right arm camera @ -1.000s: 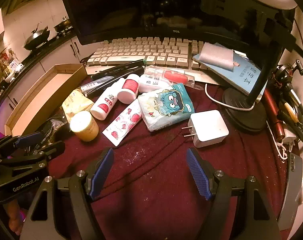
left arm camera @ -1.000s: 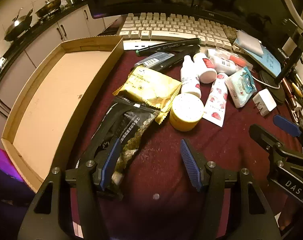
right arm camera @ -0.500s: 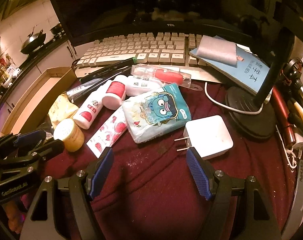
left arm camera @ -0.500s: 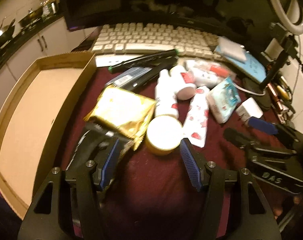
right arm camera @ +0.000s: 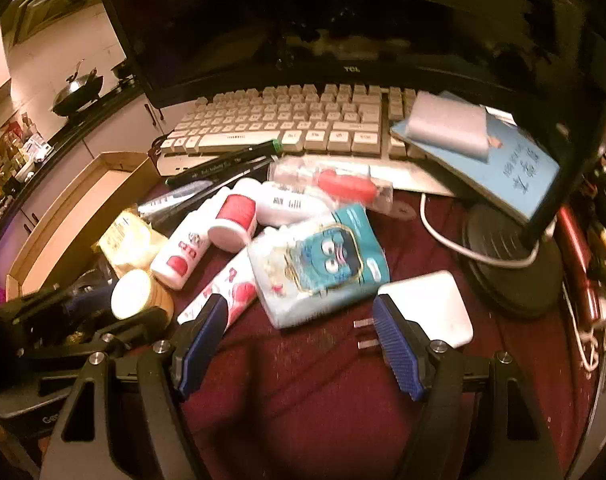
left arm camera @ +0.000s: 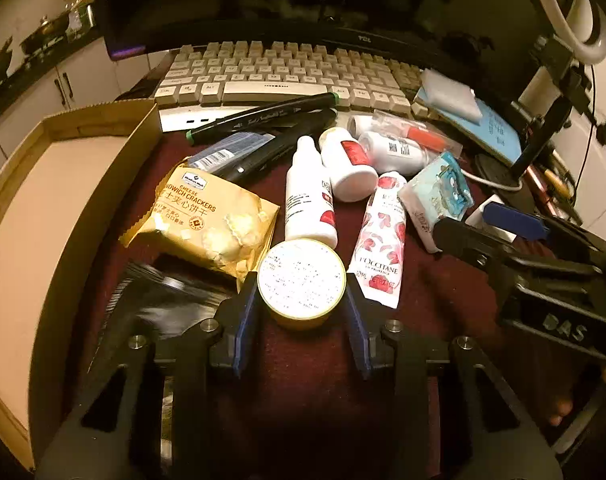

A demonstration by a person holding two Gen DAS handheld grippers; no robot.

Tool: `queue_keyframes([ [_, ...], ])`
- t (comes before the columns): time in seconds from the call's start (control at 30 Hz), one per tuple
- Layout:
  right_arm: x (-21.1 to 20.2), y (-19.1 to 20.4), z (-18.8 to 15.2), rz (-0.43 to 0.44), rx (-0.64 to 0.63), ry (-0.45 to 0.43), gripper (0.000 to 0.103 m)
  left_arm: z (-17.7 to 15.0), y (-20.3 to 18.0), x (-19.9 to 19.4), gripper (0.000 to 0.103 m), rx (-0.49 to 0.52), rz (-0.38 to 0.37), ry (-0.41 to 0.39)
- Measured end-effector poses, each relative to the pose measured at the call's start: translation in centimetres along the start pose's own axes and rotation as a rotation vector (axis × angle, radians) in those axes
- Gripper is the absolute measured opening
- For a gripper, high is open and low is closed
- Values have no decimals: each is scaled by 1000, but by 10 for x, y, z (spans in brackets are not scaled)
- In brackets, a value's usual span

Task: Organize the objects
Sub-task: 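Grasp the yellow-lidded round jar with the left tool while the right tool reaches toward the tissue pack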

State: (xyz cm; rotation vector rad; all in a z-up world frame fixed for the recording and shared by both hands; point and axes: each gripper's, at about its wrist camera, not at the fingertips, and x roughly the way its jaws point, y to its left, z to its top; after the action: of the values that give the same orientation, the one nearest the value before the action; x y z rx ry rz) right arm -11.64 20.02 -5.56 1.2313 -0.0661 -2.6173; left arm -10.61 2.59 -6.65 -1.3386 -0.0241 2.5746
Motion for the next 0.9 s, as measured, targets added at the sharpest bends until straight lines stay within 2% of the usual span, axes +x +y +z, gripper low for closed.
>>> queue_keyframes([
  [0.17,13,5,13,-22,-50,-2,75,-6,9,-7,40,-26,-33,9],
  [0.3,25,1,23,-63,-60,-8,79,-11,19,-12,40,-64,-69,21],
  [0.43,36,-1,28,-62,-89,10,82,-14,26,-18,40,-90,-95,20],
  [0.77,35,1,22,-30,-115,44,82,-22,31,-37,40,-108,-111,3],
  [0.9,30,16,12,55,-132,64,82,-27,32,-44,40,-111,-109,-5],
])
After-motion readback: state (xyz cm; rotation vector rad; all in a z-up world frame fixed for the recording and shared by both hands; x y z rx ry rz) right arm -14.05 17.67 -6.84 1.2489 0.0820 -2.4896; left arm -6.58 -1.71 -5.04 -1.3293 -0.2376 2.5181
